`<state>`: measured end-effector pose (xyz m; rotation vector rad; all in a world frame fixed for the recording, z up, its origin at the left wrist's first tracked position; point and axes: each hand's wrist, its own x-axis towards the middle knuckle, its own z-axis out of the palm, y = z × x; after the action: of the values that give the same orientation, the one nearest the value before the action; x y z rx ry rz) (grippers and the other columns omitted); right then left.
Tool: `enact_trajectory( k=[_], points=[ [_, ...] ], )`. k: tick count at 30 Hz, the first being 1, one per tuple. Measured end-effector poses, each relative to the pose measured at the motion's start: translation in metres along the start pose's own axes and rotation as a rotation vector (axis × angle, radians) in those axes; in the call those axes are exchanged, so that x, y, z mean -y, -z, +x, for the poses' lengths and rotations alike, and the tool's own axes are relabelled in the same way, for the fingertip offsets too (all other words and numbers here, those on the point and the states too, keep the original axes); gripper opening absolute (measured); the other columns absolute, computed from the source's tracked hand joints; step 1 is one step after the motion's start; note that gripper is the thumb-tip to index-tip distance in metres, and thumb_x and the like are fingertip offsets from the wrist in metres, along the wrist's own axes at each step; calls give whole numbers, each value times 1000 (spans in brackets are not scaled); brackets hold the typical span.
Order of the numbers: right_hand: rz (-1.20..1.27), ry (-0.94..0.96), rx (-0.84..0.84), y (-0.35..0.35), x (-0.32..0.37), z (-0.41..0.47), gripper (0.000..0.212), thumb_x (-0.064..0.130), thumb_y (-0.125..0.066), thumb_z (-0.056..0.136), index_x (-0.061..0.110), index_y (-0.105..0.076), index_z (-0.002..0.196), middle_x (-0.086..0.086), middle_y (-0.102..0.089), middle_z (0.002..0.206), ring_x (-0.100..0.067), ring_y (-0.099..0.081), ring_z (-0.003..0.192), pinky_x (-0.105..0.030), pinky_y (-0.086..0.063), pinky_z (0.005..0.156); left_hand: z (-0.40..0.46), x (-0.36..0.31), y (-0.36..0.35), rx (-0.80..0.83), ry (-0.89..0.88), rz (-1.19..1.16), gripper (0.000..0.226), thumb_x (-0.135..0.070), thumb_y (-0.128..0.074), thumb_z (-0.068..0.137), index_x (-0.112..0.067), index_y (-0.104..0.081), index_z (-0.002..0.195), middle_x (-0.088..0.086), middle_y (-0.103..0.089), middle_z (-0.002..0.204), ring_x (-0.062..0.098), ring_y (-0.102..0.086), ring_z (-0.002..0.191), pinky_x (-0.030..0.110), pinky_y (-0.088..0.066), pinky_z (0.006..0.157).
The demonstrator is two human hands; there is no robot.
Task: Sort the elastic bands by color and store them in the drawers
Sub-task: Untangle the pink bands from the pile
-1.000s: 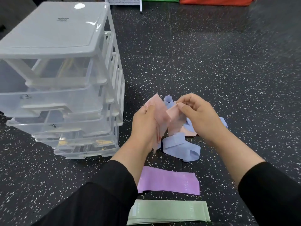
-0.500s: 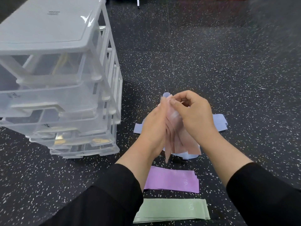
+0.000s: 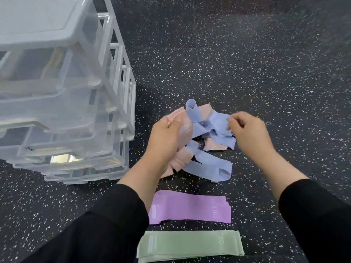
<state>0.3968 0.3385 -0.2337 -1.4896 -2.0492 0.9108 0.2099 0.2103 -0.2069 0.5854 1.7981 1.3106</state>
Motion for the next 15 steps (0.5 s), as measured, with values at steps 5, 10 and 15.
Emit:
enact_trajectory(
  k=[5, 10, 15],
  points=[
    [-337, -15, 355, -39, -50, -6, 25, 28, -50, 103, 26, -67, 120, -2, -73, 103, -25, -65, 93, -32, -45, 74, 14, 7, -13, 26, 27, 64, 19, -30, -48, 104, -24, -64, 97, 5, -71, 88, 18, -62, 69, 34, -52, 60],
    [-348, 21, 470, -60, -72, -7, 36, 22, -46, 104, 24, -58, 138, 1, -61, 138, -23, -56, 123, -29, -42, 89, 30, 14, -25, 46, 127, 93, 21, -27, -49, 99, -14, -65, 102, 24, -70, 101, 21, -56, 69, 33, -45, 57],
    [-546, 164, 574, -80, -97, 6, 36, 23, -43, 104, 28, -60, 136, 1, -36, 159, -25, -36, 143, -45, -41, 107, 41, 21, -33, 59, 165, 134, 21, -20, -47, 99, -11, -65, 103, 7, -61, 86, 20, -51, 73, 34, -42, 61]
  ],
)
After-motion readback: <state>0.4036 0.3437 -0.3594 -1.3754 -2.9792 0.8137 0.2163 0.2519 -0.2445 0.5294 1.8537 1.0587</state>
